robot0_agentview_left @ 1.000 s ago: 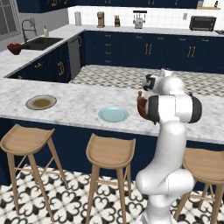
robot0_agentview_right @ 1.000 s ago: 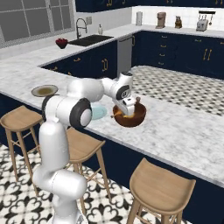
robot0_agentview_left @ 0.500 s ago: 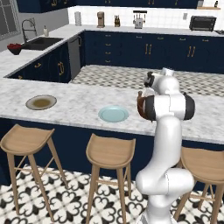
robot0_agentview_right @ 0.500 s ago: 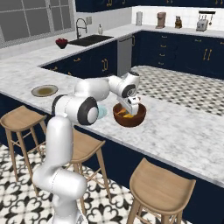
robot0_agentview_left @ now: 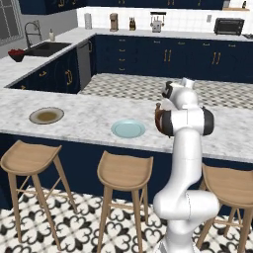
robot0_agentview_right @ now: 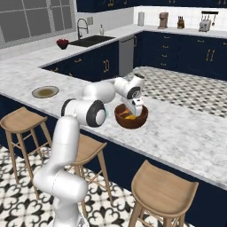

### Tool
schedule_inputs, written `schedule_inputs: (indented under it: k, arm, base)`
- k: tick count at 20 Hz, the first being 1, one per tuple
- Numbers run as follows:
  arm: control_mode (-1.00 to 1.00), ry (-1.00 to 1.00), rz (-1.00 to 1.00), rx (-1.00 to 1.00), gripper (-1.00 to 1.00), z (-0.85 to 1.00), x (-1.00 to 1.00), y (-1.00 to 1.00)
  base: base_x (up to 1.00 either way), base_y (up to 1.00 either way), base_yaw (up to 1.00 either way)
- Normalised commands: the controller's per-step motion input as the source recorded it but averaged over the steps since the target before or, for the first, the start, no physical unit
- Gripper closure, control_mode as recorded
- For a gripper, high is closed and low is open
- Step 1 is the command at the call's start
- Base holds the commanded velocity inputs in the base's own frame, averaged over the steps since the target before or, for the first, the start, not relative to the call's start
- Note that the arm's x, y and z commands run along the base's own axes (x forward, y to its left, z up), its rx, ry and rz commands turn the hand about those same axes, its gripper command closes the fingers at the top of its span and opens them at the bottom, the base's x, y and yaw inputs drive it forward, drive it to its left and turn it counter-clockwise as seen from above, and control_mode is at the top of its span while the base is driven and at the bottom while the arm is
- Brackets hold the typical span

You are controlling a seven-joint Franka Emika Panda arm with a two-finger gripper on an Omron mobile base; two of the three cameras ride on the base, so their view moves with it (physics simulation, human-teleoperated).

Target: Pick the chicken drumstick and corn from their plates and place them in the bowl. Then put the bowl in the fridge.

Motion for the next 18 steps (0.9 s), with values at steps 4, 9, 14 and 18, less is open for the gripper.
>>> schedule_inputs:
  k: [4, 9, 14, 18]
  arm:
    - [-1.0, -0.03, -0.07, 0.0, 1.0, -0.54, -0.03, 0.07]
    - [-1.0, 0.0, -0.1, 0.0, -1.0, -0.55, 0.0, 0.01]
    - [-1.0, -0.01, -0.08, 0.0, -1.0, 0.04, 0.0, 0.0]
    - [-1.0, -0.08, -0.08, 0.0, -1.0, 0.34, -0.04, 0.0]
  base:
    - [0.0, 0.0, 0.0]
    - [0.0, 0.0, 0.0]
    - [0.0, 0.0, 0.0]
    - [0.0, 0.0, 0.0]
